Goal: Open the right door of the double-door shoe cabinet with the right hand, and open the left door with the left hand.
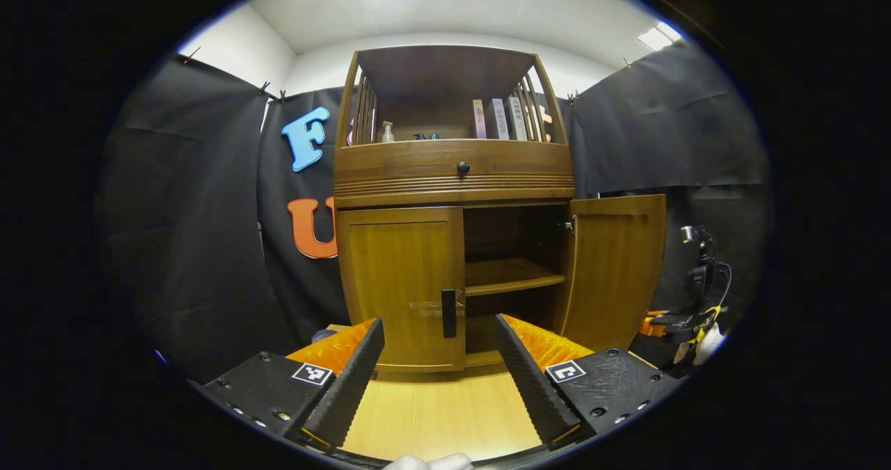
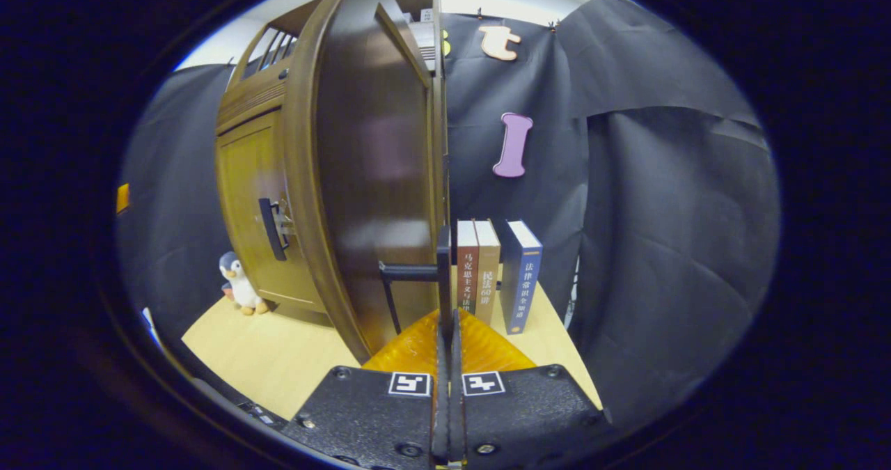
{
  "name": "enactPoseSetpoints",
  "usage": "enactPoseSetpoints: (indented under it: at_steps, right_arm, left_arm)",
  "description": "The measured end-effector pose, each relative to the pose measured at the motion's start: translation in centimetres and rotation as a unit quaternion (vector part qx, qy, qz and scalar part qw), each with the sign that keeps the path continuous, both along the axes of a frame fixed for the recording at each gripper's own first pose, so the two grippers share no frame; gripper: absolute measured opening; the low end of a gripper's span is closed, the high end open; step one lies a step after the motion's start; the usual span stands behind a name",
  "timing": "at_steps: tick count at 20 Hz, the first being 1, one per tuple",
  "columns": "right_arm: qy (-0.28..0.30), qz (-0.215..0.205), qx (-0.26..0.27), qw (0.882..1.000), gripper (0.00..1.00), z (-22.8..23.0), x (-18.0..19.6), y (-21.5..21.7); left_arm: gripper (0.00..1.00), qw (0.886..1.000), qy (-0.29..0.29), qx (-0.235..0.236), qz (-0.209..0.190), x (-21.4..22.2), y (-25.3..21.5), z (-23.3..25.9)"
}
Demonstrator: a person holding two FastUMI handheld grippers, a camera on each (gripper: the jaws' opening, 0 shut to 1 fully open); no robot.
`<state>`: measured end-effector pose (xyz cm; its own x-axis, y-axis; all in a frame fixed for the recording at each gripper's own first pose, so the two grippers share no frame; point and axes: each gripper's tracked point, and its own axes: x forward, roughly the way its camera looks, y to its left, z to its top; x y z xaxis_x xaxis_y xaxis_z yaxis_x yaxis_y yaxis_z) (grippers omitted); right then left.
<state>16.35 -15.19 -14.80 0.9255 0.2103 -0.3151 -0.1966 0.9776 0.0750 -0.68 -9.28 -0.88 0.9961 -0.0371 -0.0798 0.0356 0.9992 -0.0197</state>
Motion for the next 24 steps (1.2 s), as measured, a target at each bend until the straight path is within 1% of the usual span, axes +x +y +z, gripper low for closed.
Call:
enactPoseSetpoints:
  at_steps: [2, 5, 8, 10, 12, 14, 16, 17, 18, 21, 23, 24]
  right_arm:
    - [0.008, 0.025, 0.003, 1.000, 0.04, 0.1, 0.5, -1.5]
    - [0.007, 0.059, -0.006, 0.998, 0.04, 0.0, 1.0, -2.4]
    - [0.007, 0.094, -0.001, 0.996, 0.04, 0.1, 1.0, -2.7]
    - [0.013, 0.116, 0.000, 0.993, 0.06, 0.1, 0.4, -2.9]
    - [0.017, 0.120, 0.004, 0.993, 0.10, 0.2, -1.0, -4.1]
    - [0.015, 0.097, 0.000, 0.995, 0.16, 1.1, -3.0, -5.6]
    - [0.002, 0.053, -0.005, 0.999, 0.45, 2.9, -4.6, -6.9]
    - [-0.010, 0.034, -0.001, 0.999, 0.55, 4.0, -5.3, -6.9]
    - [-0.023, 0.017, 0.002, 1.000, 0.56, 5.3, -5.9, -6.9]
    - [-0.060, -0.023, -0.002, 0.998, 0.75, 8.8, -7.6, -5.8]
    - [-0.078, -0.036, -0.010, 0.996, 0.83, 10.6, -8.8, -4.2]
    - [-0.086, -0.044, -0.015, 0.995, 0.83, 11.3, -9.3, -3.3]
  left_arm:
    - [0.95, 1.000, 0.003, -0.004, 0.021, -0.5, -0.8, -0.3]
    - [0.95, 0.999, 0.014, -0.011, 0.052, -1.0, -1.6, -1.0]
    - [0.95, 0.998, 0.018, -0.015, 0.066, -1.4, -2.0, -0.9]
    - [0.95, 0.997, 0.018, -0.011, 0.074, -1.7, -1.8, -0.7]
    - [0.95, 0.997, 0.019, -0.006, 0.078, -1.8, -1.3, -0.7]
    - [0.95, 0.997, 0.020, -0.001, 0.078, -1.7, -0.7, -0.6]
    - [0.95, 0.997, 0.021, 0.003, 0.074, -1.3, 0.1, -0.7]
    - [0.95, 0.997, 0.023, 0.002, 0.074, -1.1, 0.6, -0.9]
    - [0.95, 0.997, 0.025, 0.000, 0.071, -0.8, 1.1, -1.1]
    - [0.96, 0.998, 0.026, 0.004, 0.059, 0.2, 2.5, -1.3]
    - [0.95, 0.998, 0.023, 0.008, 0.049, 0.8, 3.6, -1.3]
    - [0.95, 0.999, 0.019, 0.010, 0.045, 1.2, 4.3, -1.2]
